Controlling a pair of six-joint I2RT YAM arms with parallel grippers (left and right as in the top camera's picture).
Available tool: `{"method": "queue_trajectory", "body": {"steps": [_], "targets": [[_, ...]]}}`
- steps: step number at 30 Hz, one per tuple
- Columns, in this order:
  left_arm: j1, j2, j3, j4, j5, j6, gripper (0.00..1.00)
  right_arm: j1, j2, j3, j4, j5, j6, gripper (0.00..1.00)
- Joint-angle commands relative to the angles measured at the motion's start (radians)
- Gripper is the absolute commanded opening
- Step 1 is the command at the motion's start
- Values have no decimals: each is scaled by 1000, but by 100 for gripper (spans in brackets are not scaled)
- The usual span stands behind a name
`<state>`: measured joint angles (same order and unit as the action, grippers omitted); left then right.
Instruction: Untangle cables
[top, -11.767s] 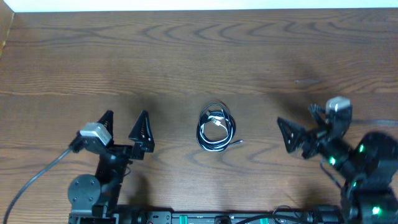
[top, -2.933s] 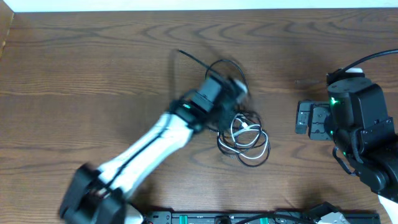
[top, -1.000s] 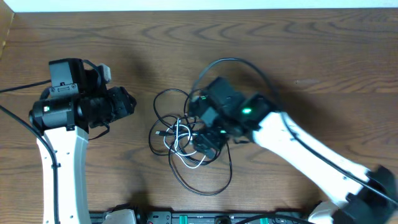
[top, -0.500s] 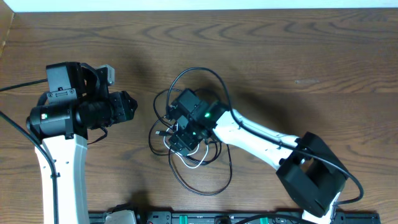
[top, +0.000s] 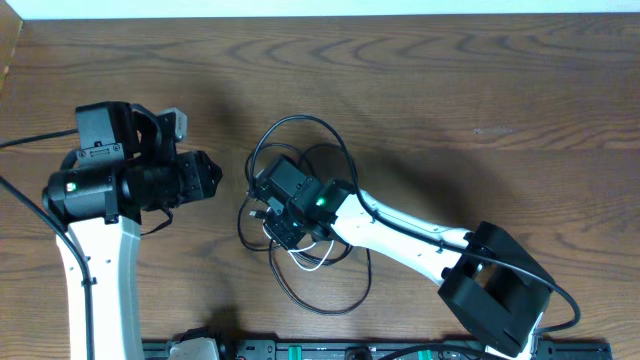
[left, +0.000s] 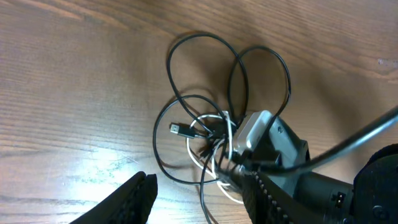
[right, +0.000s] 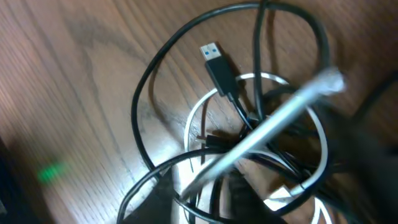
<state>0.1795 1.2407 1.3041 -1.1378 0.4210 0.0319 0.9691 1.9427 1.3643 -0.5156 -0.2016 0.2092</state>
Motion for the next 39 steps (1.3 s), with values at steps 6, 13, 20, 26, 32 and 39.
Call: {"method": "queue_trajectory", "body": {"steps": [6,13,20,26,32,39], "targets": [[-2,-8,9,-14,17,55,51,-3,6,2,-57,178,124,1],[-2,-8,9,-26,17,66,51,-113,-127,119,-247,177,89,1],[-2,-8,9,-28,17,66,51,-352,-330,420,-524,172,-1,1],[-2,-8,9,-29,17,66,51,-522,-450,539,-562,78,-48,1],[-2,-8,9,-36,17,66,51,-648,-516,541,-613,136,-69,1],[-2,-8,9,-37,103,107,51,-634,-455,488,-777,26,-69,60]]}}
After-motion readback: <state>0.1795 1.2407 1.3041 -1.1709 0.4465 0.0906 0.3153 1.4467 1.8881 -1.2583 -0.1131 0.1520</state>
